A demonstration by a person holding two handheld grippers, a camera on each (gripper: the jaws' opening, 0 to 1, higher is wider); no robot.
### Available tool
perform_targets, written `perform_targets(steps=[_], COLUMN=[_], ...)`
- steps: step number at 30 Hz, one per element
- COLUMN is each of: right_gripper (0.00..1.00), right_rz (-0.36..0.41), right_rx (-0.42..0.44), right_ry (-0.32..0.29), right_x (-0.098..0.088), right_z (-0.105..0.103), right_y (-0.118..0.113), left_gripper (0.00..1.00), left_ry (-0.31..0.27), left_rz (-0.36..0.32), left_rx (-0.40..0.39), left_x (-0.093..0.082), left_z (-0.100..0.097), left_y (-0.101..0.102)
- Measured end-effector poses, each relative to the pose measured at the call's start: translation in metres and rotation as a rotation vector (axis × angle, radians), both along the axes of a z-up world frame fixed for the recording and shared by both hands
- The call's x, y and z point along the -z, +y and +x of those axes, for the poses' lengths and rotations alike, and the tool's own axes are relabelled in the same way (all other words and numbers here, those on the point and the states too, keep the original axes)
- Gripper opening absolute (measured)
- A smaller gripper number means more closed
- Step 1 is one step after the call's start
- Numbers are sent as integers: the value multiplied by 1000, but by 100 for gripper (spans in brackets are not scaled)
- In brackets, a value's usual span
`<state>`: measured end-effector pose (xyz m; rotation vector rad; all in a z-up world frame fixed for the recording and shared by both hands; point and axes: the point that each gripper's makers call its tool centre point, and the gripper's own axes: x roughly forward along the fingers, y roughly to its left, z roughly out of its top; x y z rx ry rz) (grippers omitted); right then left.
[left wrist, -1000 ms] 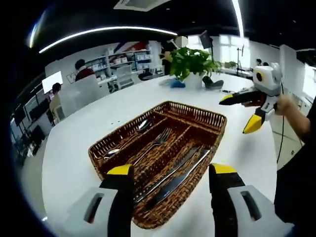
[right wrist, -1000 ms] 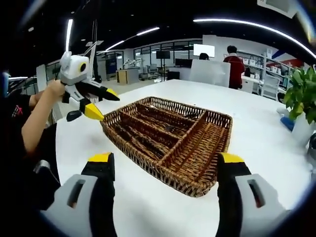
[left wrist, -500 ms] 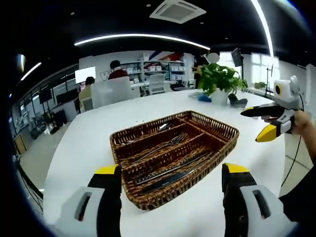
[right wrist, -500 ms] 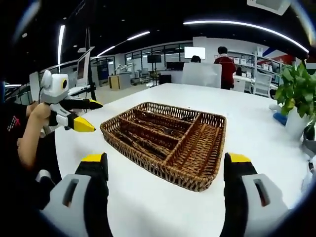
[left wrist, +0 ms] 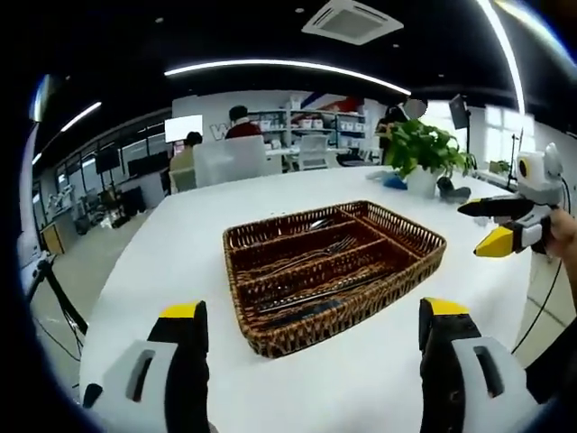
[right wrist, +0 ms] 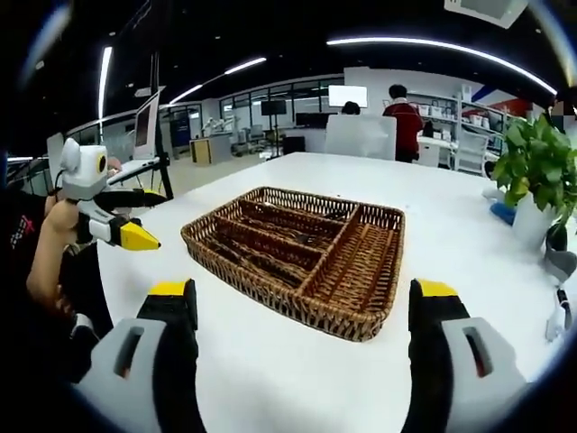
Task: Arrange the knives, forks, and spoons in their matching storage slots by inserting each utensil handle-first until every utensil is classified and aligned in the correct compartment
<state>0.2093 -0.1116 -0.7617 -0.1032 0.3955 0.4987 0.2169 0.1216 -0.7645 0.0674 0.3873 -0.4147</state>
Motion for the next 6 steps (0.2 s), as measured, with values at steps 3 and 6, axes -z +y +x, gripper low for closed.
perform_targets(steps=[3, 6], right_gripper=[100, 100], right_rz=[7, -2], right_rx=[1, 2], right_ry=[0, 3], right_x=[0, 2], right_z=[-2, -3], right_y=[-1, -1], left_gripper=[99, 99], left_ry=[0, -17], left_rz=[-17, -7], left_rx=[8, -2], left_x=[1, 0], left_z=[-3, -2], left_y=[-5, -7])
